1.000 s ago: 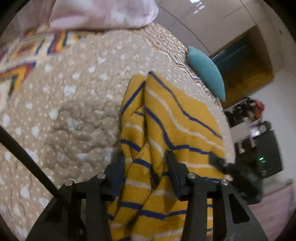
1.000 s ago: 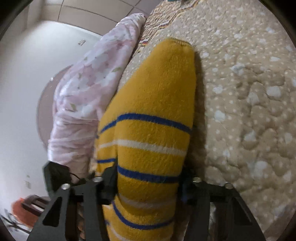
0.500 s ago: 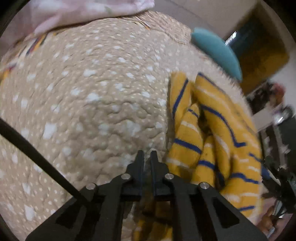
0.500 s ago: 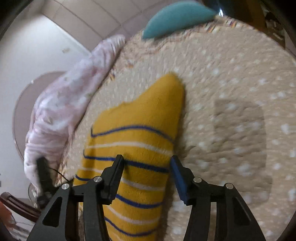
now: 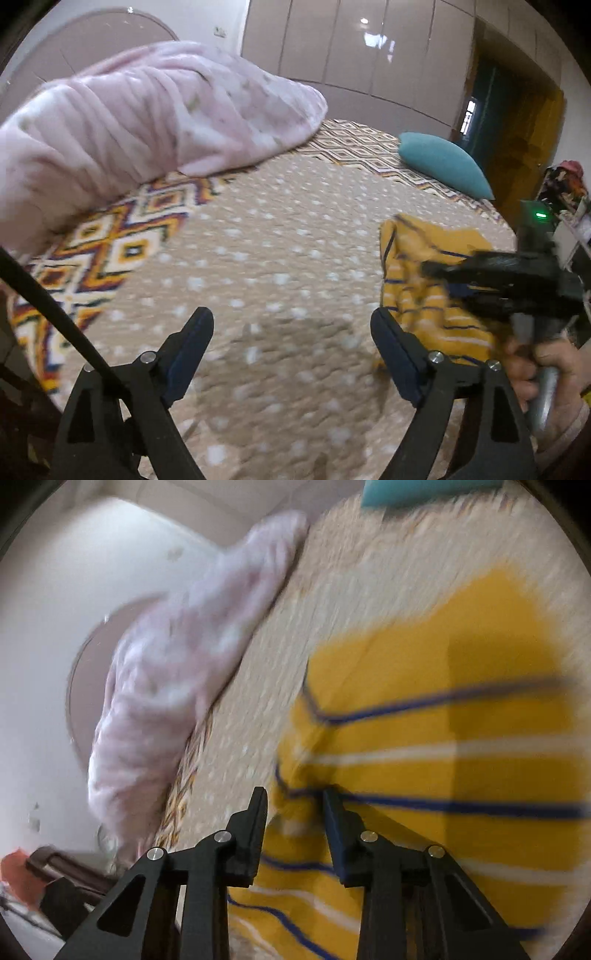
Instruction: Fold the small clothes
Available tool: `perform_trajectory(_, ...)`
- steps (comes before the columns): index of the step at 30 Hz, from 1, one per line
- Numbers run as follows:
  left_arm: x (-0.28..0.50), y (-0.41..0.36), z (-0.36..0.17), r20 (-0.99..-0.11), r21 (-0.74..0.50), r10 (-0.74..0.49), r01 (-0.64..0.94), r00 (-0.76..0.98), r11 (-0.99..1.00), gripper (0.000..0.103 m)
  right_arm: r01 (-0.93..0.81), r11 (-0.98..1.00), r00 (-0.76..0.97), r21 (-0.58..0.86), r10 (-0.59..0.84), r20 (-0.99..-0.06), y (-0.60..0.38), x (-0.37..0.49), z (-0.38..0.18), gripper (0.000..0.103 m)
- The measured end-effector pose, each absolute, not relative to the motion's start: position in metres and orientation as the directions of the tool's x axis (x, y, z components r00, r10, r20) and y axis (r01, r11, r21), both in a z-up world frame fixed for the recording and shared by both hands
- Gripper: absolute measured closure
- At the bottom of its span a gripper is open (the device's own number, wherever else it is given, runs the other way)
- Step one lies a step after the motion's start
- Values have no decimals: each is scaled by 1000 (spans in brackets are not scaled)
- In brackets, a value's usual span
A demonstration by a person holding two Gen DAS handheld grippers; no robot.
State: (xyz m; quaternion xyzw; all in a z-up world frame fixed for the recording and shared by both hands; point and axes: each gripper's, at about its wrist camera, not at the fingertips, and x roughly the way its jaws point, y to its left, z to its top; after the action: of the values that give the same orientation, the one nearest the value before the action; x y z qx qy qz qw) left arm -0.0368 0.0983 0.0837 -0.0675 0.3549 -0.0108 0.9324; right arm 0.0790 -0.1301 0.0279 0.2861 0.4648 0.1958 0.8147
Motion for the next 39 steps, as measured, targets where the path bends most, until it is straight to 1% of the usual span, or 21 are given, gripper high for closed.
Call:
perform_trajectory(1,-33,101,86,-662,-132,-61,-37,747,991,17,-67,759,494,647,589,-640,-123,77,28,68)
perform_trajectory(3,-37,109,86,-665,-146,-50,-63,745,987,17,-83,709,460,701,651,-604,-111,75,28,68)
perform_trajectory(7,-49,120,87,-665,-183,-62,-81,744,980,17,-108,757,454,645,614,-645,-107,59,37,68)
perform_trajectory(12,-63,117,89,-658,-167,-53,-77,751,983,17,-157,783,529,602,582,-618,-122,17,68,68)
perform_trajectory(14,-69,113,91,-645,-146,-36,-77,763,986,17,-152,787,535,598,574,-619,-119,6,65,68)
perform_trajectory(15,-72,111,93,-637,-136,-28,-77,770,988,17,-145,794,525,591,568,-634,-116,4,60,66)
perform_trajectory(18,-84,106,104,-600,-103,-5,-71,800,992,17,-112,867,464,486,478,-746,-101,-4,30,65)
perform_trajectory(19,-89,105,109,-582,-90,4,-69,813,994,16,-121,868,477,482,477,-738,-101,-8,30,65)
perform_trajectory(21,-103,105,120,-529,-65,32,-78,848,995,9,-123,859,502,498,486,-715,-107,-22,41,65)
perform_trajectory(22,-110,105,125,-498,-55,52,-91,866,994,2,-127,847,520,516,500,-692,-113,-30,48,65)
perform_trajectory(23,-121,105,132,-449,-41,87,-118,889,992,0,-134,840,545,526,506,-668,-119,-39,55,63)
perform_trajectory(24,-127,105,136,-419,-33,106,-132,902,991,0,-132,844,576,519,492,-653,-125,-48,61,54)
perform_trajectory(25,-135,104,142,-382,-20,131,-151,915,988,0,-117,855,597,506,468,-652,-132,-55,64,48)
perform_trajectory(26,-139,102,146,-366,-17,138,-155,920,988,0,-95,866,606,491,442,-662,-140,-59,62,41)
perform_trajectory(27,-141,100,149,-357,-17,132,-147,925,989,0,-64,877,599,477,416,-684,-149,-60,57,41)
perform_trajectory(28,-144,98,152,-354,-19,115,-130,928,991,0,-29,883,588,468,394,-707,-158,-61,50,41)
perform_trajectory(29,-146,95,155,-356,-15,94,-107,930,994,0,-5,872,586,490,400,-705,-169,-65,46,45)
perform_trajectory(31,-148,86,157,-368,14,74,-74,927,997,0,14,816,614,579,450,-649,-189,-81,44,46)
perform_trajectory(32,-148,82,156,-373,24,65,-60,926,998,0,17,807,631,590,449,-632,-196,-90,46,45)
perform_trajectory(36,-149,65,147,-418,18,11,-4,909,1000,0,37,831,672,555,390,-629,-208,-125,51,45)
perform_trajectory(39,-144,50,134,-502,-24,-44,36,864,999,0,90,864,668,495,316,-674,-210,-142,48,45)
